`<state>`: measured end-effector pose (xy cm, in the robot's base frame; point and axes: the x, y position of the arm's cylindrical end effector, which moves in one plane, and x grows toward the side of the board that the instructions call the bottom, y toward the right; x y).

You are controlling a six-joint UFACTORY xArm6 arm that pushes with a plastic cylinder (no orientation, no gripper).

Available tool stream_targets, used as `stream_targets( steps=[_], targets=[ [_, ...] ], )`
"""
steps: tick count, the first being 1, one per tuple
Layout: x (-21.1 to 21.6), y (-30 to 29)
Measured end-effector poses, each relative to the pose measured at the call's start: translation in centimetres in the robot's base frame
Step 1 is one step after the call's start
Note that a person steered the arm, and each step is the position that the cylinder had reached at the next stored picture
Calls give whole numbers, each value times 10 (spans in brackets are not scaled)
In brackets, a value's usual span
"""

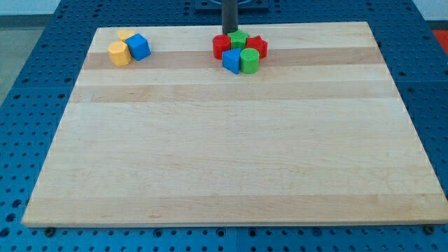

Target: Push the triangle slightly down

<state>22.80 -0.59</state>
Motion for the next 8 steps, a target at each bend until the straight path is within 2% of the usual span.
stream_targets(
  steps=[2, 4, 5, 8],
  targets=[
    [5, 12],
    [79, 12],
    [103, 12],
    [93, 10]
  ],
)
